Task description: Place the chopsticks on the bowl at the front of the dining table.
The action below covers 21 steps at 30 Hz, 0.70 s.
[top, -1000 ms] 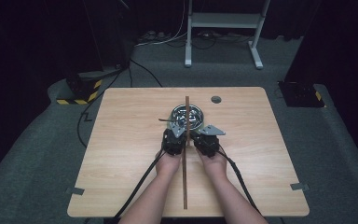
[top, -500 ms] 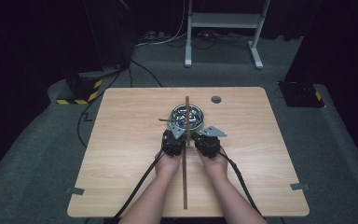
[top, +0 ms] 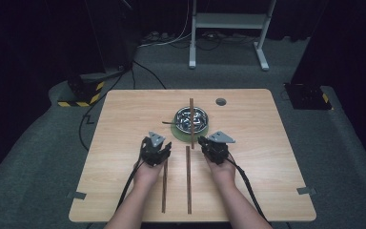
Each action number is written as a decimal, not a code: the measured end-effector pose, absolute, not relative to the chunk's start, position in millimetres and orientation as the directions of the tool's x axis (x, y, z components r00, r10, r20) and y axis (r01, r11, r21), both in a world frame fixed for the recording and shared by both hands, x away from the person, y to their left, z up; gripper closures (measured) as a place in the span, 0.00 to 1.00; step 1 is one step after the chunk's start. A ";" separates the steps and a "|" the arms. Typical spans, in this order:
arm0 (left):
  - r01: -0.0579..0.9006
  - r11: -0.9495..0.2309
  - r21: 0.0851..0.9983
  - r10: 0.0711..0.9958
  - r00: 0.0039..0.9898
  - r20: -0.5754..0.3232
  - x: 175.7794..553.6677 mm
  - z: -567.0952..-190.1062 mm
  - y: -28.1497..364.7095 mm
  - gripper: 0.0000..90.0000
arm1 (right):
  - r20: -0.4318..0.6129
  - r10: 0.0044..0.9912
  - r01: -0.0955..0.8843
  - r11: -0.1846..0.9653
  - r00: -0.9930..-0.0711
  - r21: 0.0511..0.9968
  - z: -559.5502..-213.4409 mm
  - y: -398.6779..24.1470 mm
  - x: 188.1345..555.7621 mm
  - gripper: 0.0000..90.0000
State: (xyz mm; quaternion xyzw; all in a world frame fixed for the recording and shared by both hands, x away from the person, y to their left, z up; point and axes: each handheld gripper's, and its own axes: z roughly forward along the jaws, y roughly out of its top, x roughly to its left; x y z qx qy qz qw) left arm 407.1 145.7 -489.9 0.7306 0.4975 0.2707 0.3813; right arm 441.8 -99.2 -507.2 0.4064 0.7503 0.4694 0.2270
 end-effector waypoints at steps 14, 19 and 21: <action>0.668 -0.226 0.709 0.949 0.315 0.006 347.5 -521.2 244.7 0.39 | -0.008 0.835 0.389 0.265 -0.551 0.883 -507.9 -100.0 437.8 0.80; 0.639 -0.205 0.741 0.950 0.311 -0.005 332.7 -526.9 260.6 0.33 | -0.035 0.845 0.392 0.284 -0.534 0.875 -508.7 -97.9 437.3 0.70; 0.631 -0.200 0.750 0.951 0.308 -0.005 330.3 -528.2 261.5 0.32 | -0.045 0.856 0.400 0.286 -0.515 0.871 -505.2 -100.6 437.4 0.66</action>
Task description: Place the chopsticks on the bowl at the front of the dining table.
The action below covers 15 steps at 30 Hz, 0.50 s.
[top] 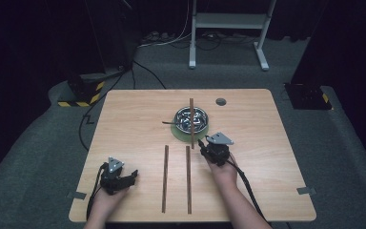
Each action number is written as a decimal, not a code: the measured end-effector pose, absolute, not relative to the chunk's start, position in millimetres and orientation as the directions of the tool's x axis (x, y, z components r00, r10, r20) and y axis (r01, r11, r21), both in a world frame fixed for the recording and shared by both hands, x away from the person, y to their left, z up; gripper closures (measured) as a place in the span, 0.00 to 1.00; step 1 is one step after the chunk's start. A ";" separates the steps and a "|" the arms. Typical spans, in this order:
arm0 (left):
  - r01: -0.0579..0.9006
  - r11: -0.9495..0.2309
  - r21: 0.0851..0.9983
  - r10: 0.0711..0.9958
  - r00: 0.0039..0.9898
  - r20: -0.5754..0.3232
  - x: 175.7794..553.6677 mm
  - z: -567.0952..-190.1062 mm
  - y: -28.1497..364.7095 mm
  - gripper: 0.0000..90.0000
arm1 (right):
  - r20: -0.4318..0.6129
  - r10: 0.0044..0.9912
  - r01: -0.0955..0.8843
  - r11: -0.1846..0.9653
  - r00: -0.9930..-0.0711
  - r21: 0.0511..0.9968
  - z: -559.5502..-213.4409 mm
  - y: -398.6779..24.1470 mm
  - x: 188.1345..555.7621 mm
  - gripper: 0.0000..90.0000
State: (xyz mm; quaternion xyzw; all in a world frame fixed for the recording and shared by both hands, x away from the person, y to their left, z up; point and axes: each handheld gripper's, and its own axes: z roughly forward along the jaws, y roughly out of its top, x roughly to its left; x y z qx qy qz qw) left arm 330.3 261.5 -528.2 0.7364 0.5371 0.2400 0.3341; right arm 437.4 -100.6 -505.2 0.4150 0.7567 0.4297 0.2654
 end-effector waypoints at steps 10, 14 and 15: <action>0.627 -0.211 0.750 0.946 0.324 -0.004 328.7 -528.7 260.9 0.30 | 0.033 0.892 0.575 0.262 -0.451 0.775 -502.2 -172.6 421.3 0.51; 0.626 -0.215 0.750 0.944 0.331 -0.005 329.1 -528.7 260.7 0.30 | 0.029 0.912 0.598 0.244 -0.409 0.763 -503.6 -212.6 405.4 0.49; 0.626 -0.215 0.750 0.944 0.331 -0.005 329.1 -528.7 260.7 0.30 | 0.022 0.918 0.599 0.241 -0.397 0.764 -505.8 -222.3 400.7 0.48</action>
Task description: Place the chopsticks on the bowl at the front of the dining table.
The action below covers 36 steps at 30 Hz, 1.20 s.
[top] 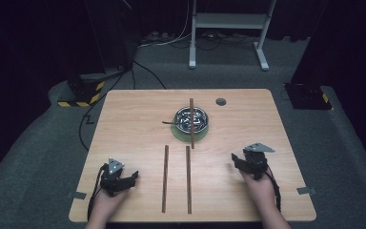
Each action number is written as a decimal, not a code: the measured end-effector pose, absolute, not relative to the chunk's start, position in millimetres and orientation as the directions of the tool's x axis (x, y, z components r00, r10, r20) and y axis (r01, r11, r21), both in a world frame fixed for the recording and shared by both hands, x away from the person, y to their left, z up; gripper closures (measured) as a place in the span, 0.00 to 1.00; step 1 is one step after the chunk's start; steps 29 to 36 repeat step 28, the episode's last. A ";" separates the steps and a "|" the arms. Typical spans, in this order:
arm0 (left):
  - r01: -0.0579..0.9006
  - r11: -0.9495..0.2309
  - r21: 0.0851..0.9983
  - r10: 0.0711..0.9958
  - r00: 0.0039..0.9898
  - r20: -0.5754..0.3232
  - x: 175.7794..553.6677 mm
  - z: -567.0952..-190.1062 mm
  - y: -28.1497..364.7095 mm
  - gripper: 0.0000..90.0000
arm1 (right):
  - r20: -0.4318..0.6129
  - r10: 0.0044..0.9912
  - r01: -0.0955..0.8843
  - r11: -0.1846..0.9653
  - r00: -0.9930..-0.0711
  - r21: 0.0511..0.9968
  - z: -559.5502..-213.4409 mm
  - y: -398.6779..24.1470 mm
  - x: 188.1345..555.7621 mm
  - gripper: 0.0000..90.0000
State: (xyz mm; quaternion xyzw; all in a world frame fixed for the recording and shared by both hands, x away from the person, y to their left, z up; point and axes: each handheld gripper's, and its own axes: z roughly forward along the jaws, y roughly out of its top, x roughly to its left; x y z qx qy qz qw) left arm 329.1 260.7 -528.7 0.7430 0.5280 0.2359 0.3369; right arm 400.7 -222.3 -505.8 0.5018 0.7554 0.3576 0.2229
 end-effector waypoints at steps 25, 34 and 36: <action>0.626 -0.198 0.754 0.951 0.308 -0.006 327.4 -528.7 259.4 0.33 | -0.012 0.898 0.613 0.310 -0.440 0.726 -522.3 -258.0 368.5 0.36; 0.627 -0.197 0.754 0.951 0.308 -0.007 327.4 -528.7 259.4 0.33 | -0.012 0.898 0.614 0.310 -0.440 0.726 -522.3 -258.0 368.4 0.36; 0.627 -0.197 0.754 0.951 0.308 -0.007 327.4 -528.7 259.4 0.33 | -0.012 0.898 0.614 0.310 -0.440 0.726 -522.3 -258.0 368.4 0.36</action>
